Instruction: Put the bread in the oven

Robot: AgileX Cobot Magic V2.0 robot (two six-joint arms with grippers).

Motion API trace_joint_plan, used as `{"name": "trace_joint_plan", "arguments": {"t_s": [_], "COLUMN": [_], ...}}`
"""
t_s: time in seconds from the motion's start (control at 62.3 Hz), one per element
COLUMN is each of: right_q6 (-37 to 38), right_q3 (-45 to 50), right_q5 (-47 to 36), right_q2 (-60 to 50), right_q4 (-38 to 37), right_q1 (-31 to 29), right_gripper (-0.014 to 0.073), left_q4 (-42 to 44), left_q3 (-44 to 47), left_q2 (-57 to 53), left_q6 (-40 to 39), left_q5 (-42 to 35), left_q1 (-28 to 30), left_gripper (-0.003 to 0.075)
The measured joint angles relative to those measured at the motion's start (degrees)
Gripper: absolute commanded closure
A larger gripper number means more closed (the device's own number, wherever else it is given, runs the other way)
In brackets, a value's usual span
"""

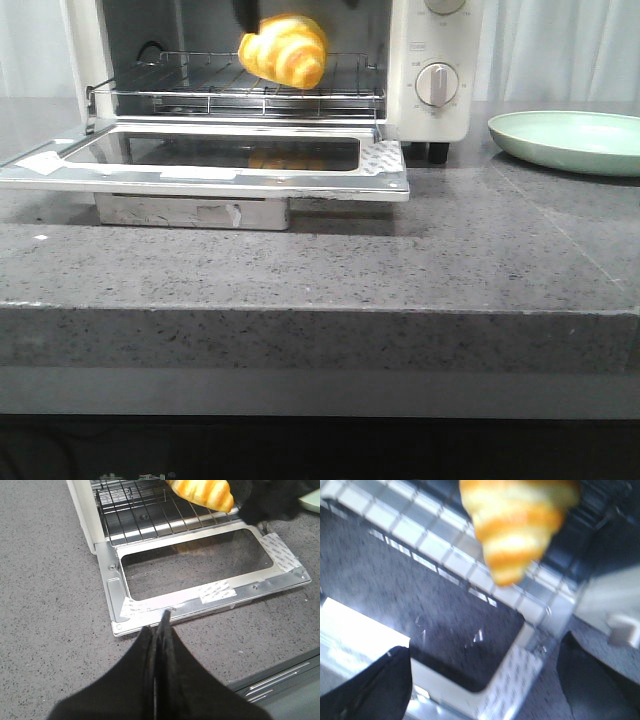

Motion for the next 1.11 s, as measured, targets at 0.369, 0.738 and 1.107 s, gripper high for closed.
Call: {"name": "trace_joint_plan", "arguments": {"t_s": [0.369,0.738,1.107], "right_q6": [-1.2,-8.0,-8.1], "right_q3": [35.1,57.4,66.0], "right_q5": [-16.4,-21.2,-19.2], "right_q2": [-26.7,-55.0,-75.4], "right_q4": [7.0,14.0,14.2], "right_q1": [-9.7,-18.8,-18.8], "right_gripper": [-0.001,-0.001,-0.001], "left_q4": [0.0,0.0,0.0], "left_q3": [0.0,0.0,0.0], "left_q2": [0.0,0.0,0.0], "left_q6": [0.0,0.0,0.0], "left_q5": [0.0,0.0,0.0], "left_q1": [0.0,0.0,0.0], "left_gripper": [0.0738,0.0738,0.0738]}}
